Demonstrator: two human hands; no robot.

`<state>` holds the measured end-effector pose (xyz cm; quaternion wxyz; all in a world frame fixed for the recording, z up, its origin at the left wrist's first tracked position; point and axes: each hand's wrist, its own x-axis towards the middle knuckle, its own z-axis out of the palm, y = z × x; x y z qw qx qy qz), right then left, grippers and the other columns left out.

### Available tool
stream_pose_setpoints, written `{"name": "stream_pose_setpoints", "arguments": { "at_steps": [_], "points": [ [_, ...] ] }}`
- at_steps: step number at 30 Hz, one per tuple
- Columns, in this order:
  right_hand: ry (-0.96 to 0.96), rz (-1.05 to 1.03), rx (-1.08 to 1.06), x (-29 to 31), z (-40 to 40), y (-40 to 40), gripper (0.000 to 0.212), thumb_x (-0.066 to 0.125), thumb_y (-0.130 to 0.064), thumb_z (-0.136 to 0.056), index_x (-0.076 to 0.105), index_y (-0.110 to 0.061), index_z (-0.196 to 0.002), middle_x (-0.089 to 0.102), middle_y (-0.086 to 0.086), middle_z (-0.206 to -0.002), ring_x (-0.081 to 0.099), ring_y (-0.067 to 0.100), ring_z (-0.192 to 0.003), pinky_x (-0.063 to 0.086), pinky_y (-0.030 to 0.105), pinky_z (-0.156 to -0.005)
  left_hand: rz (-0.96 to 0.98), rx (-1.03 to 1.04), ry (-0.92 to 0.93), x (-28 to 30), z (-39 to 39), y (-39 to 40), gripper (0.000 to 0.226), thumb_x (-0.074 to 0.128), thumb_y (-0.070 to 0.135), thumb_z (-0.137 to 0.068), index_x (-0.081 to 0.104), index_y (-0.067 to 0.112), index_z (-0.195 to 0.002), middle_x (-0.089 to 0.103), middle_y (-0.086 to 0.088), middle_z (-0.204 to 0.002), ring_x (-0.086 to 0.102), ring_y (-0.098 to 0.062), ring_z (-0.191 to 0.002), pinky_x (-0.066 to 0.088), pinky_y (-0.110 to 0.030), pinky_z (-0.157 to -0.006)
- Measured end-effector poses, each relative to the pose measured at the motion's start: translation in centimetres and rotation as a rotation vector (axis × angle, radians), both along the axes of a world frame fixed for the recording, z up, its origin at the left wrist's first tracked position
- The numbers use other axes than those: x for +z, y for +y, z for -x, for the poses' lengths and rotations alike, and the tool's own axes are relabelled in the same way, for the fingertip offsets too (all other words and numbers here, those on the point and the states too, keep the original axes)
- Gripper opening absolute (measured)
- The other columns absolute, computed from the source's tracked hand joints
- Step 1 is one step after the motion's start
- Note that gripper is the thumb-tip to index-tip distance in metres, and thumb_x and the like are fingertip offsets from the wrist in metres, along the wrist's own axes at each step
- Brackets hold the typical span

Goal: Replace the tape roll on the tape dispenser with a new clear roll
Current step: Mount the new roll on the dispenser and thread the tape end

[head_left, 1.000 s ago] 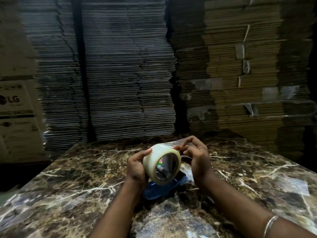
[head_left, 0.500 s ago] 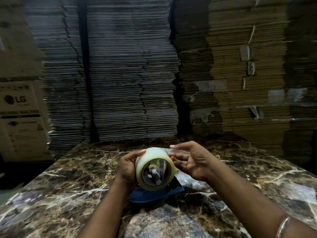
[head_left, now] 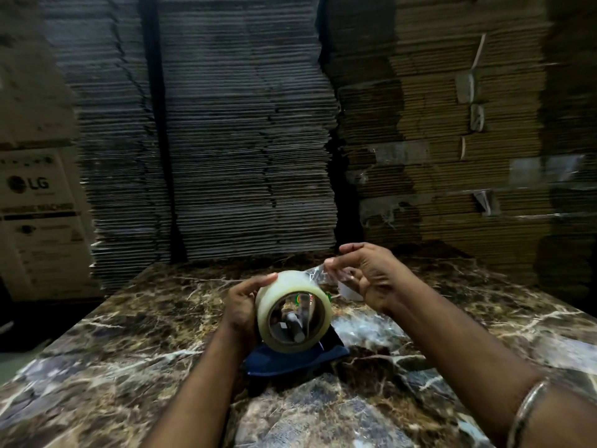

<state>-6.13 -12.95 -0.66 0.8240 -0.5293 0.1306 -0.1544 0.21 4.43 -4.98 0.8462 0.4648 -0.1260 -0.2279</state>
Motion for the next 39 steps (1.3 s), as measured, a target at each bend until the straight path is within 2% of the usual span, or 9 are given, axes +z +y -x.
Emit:
{"name": "stream_pose_setpoints", "arguments": {
  "at_steps": [3, 9, 19, 24, 29, 32, 34, 36, 39],
  "points": [
    [0.13, -0.049, 0.12, -0.4, 0.8, -0.1, 0.016, 0.062, 0.015, -0.079, 0.063, 0.005, -0.066, 0.067, 0.014, -0.066, 0.061, 0.017, -0.058, 0.047, 0.011, -0.037, -0.01, 0.003, -0.012, 0.1, 0.2, 0.0, 0.044, 0.047, 0.014, -0.084, 0.07, -0.002, -0.05, 0.064, -0.014, -0.048, 0.062, -0.024, -0.039, 0.051, -0.022, -0.04],
    [0.177, -0.058, 0.14, -1.1, 1.0, -0.8, 0.043, 0.062, 0.015, -0.08, 0.066, 0.002, -0.039, 0.067, 0.012, -0.053, 0.064, 0.018, -0.071, 0.058, 0.027, -0.073, -0.045, 0.006, -0.034, 0.4, 0.7, 0.1, 0.048, 0.044, 0.014, -0.087, 0.071, 0.001, -0.049, 0.065, -0.012, -0.049, 0.064, -0.023, -0.042, 0.053, -0.021, -0.045],
    [0.253, 0.015, 0.079, -2.2, 1.3, -0.4, 0.005, 0.06, 0.001, -0.088, 0.058, -0.003, -0.09, 0.064, 0.021, -0.085, 0.066, 0.028, -0.066, 0.06, 0.032, -0.055, -0.037, 0.004, -0.019, 0.3, 0.5, 0.1, 0.05, 0.043, 0.014, -0.089, 0.069, 0.001, -0.048, 0.063, -0.012, -0.046, 0.061, -0.023, -0.039, 0.051, -0.02, -0.043],
    [0.317, 0.139, 0.103, -3.8, 1.5, 0.5, 0.029, 0.055, -0.037, -0.091, 0.057, -0.008, -0.092, 0.064, 0.016, -0.083, 0.064, 0.026, -0.063, 0.053, 0.034, -0.06, -0.037, -0.026, -0.046, 0.2, 0.3, 0.3, 0.036, 0.051, 0.016, -0.078, 0.071, -0.001, -0.053, 0.066, -0.014, -0.051, 0.064, -0.024, -0.044, 0.053, -0.022, -0.046],
    [0.214, 0.12, 0.059, -4.2, 2.0, 1.4, 0.036, 0.043, -0.045, -0.097, 0.05, -0.01, -0.1, 0.063, 0.023, -0.077, 0.061, 0.028, -0.065, 0.05, 0.033, -0.063, -0.07, -0.012, -0.104, -0.1, -0.1, 0.4, 0.032, 0.061, 0.025, -0.076, 0.074, -0.004, -0.079, 0.071, -0.019, -0.07, 0.069, -0.029, -0.062, 0.058, -0.032, -0.066],
    [0.182, 0.14, 0.06, -4.3, 2.2, 1.6, 0.041, 0.042, -0.047, -0.097, 0.048, -0.01, -0.113, 0.062, 0.021, -0.073, 0.062, 0.027, -0.062, 0.051, 0.032, -0.06, -0.019, -0.032, -0.082, 0.0, 0.0, 0.4, 0.037, 0.056, 0.026, -0.084, 0.075, -0.001, -0.068, 0.071, -0.017, -0.064, 0.069, -0.027, -0.057, 0.058, -0.029, -0.061],
    [0.161, 0.173, 0.047, -4.6, 2.2, 1.6, 0.047, 0.041, -0.05, -0.097, 0.051, -0.009, -0.117, 0.066, 0.018, -0.072, 0.064, 0.026, -0.06, 0.05, 0.032, -0.057, 0.064, -0.006, -0.052, 0.1, 0.0, 0.5, 0.032, 0.074, 0.03, -0.057, 0.072, -0.001, -0.067, 0.068, -0.016, -0.061, 0.066, -0.028, -0.055, 0.057, -0.027, -0.057],
    [0.137, 0.193, 0.022, -4.9, 2.1, 1.6, 0.049, 0.041, -0.051, -0.096, 0.052, -0.009, -0.118, 0.068, 0.016, -0.069, 0.062, 0.024, -0.056, 0.045, 0.029, -0.055, 0.109, 0.046, -0.041, -0.3, -0.8, 0.7, 0.071, 0.081, 0.026, -0.02, 0.065, -0.005, -0.083, 0.063, -0.018, -0.066, 0.062, -0.03, -0.059, 0.056, -0.028, -0.059],
    [0.114, 0.213, -0.008, -5.3, 2.2, 1.6, 0.048, 0.042, -0.051, -0.095, 0.055, -0.009, -0.113, 0.069, 0.015, -0.067, 0.057, 0.023, -0.055, 0.039, 0.031, -0.06, 0.148, 0.064, -0.049, -0.9, -1.2, 0.7, 0.082, 0.081, 0.022, -0.006, 0.065, -0.006, -0.081, 0.065, -0.018, -0.062, 0.064, -0.03, -0.054, 0.057, -0.03, -0.055]
  ]
}}
